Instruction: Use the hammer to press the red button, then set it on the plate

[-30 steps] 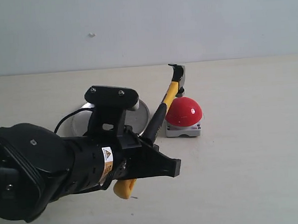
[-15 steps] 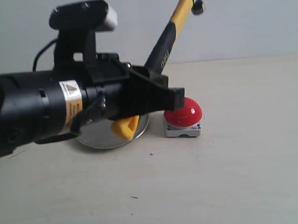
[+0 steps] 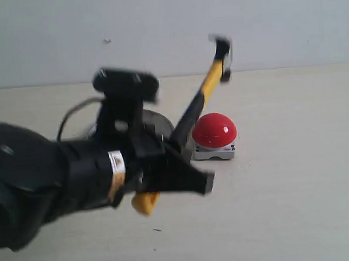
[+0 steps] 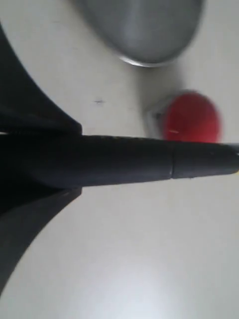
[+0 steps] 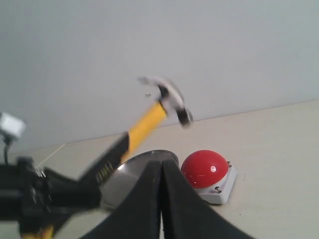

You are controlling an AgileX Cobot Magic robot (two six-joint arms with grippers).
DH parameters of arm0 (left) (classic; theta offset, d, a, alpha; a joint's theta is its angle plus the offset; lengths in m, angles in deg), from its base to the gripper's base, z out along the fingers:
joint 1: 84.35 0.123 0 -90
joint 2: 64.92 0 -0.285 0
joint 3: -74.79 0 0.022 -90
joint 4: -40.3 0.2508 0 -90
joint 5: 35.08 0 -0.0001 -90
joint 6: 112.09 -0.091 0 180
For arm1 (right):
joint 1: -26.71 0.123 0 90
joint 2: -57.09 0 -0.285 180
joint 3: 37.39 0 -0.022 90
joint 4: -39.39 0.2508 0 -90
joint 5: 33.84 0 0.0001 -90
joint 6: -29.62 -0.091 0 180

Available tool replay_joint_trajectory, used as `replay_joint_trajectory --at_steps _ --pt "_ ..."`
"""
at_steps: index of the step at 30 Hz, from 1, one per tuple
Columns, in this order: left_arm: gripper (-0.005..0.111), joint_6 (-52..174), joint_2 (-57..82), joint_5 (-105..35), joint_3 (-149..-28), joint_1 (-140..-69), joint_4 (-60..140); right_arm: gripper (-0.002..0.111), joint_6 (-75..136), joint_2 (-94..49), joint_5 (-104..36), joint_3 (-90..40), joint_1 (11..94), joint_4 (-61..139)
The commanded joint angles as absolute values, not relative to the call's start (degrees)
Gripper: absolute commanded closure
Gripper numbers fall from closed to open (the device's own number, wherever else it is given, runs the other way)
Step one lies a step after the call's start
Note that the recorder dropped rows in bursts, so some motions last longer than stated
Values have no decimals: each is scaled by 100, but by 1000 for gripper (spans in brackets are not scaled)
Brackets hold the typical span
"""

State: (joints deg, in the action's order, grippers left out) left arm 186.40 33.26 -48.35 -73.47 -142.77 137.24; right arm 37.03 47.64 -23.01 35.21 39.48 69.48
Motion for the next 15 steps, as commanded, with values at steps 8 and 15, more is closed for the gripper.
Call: replay_joint_trajectory --at_steps 8,15 --pt "107 18315 3131 -4524 -7980 -14104 13701 108 3750 4799 -2325 3547 3968 6894" --pt "107 18764 2236 -3296 -7623 -12543 13684 108 3750 4799 -2325 3547 3968 6894"
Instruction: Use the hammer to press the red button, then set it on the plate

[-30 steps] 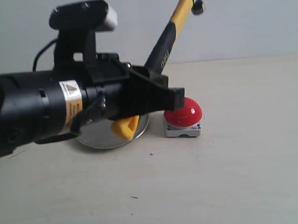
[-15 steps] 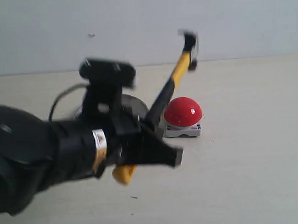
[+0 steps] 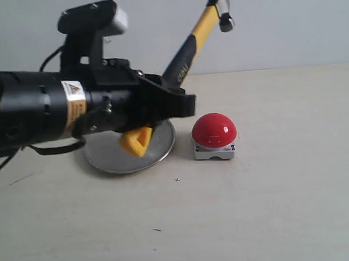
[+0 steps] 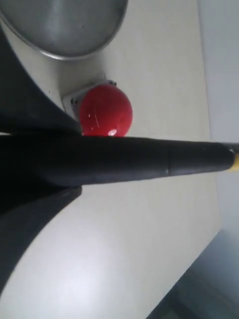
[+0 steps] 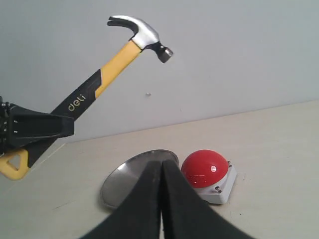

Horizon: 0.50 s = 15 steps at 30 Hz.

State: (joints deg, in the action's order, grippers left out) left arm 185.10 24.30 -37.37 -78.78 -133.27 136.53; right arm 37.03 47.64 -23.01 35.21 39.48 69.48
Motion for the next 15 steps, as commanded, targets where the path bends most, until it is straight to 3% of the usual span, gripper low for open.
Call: replay_joint_trajectory --at_steps 1,8,15 --pt "107 18811 2236 -3135 -7531 -12340 13674 108 3750 4799 -2325 3547 3968 6894" --pt "107 18114 2229 -2127 -6878 -11006 12497 108 3750 4799 -2325 3547 3968 6894" --pt "107 15627 2229 404 -6087 -9985 9517 108 3750 4799 -2325 3547 3968 6894"
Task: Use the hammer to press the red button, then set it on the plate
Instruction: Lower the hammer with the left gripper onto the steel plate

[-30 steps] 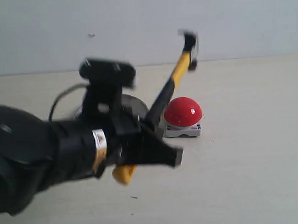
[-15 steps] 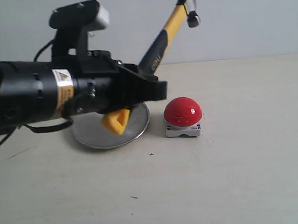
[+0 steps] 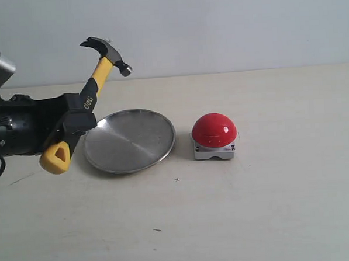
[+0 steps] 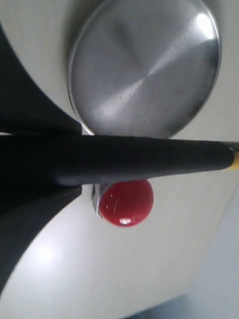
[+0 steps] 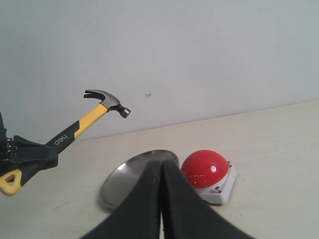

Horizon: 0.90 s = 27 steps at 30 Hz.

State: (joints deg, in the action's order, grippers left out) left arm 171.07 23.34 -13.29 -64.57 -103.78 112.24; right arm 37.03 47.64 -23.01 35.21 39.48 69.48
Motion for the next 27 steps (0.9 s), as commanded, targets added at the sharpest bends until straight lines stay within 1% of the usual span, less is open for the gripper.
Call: replay_joint_trajectory --at_steps 1,4,10,19,27 --pt "107 15319 2229 731 -5928 -9899 9146 108 3750 4799 -2315 3547 3968 6894" --pt "107 14747 2368 1509 -5531 -9815 8396 108 3750 4799 -2302 3547 3968 6894" --pt "107 14184 2962 2024 -5180 -9815 7223 108 3750 4799 -2302 3547 3968 6894" --pt "107 14030 3845 2117 -5438 -9827 7011 108 3750 4799 -2302 3547 3968 6894" --pt "107 14038 4629 2264 -5888 -9997 7140 108 3750 4799 -2290 3547 3968 6883"
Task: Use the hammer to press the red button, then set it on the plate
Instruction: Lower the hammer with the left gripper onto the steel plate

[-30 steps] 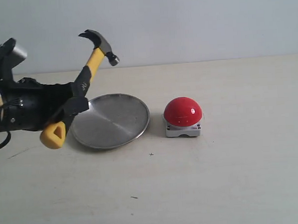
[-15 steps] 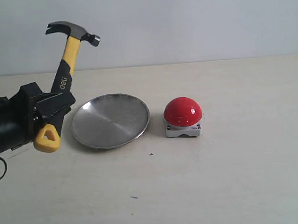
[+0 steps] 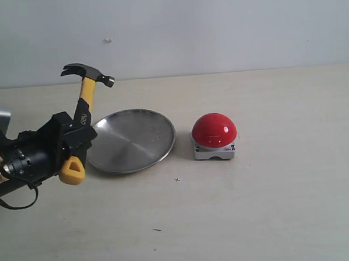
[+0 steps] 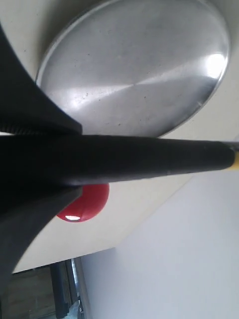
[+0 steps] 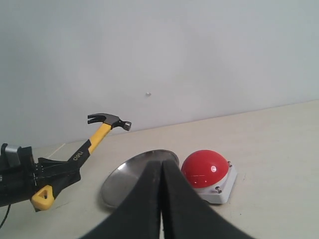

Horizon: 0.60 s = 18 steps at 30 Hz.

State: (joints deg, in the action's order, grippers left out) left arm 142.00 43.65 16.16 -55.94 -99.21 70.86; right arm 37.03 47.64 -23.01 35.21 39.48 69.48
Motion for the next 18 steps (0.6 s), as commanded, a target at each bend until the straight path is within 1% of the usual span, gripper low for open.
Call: replay_joint_trajectory --at_steps 1,11,18 --pt "107 14060 4721 2279 -5931 -9997 7140 108 3750 4799 -2290 3547 3968 6883" --pt "107 14195 5472 2311 -6513 -9997 7117 108 3750 4799 -2278 3547 3968 6883" --pt "107 14372 5845 2210 -6972 -10197 7117 108 3750 4799 -2278 3547 3968 6883"
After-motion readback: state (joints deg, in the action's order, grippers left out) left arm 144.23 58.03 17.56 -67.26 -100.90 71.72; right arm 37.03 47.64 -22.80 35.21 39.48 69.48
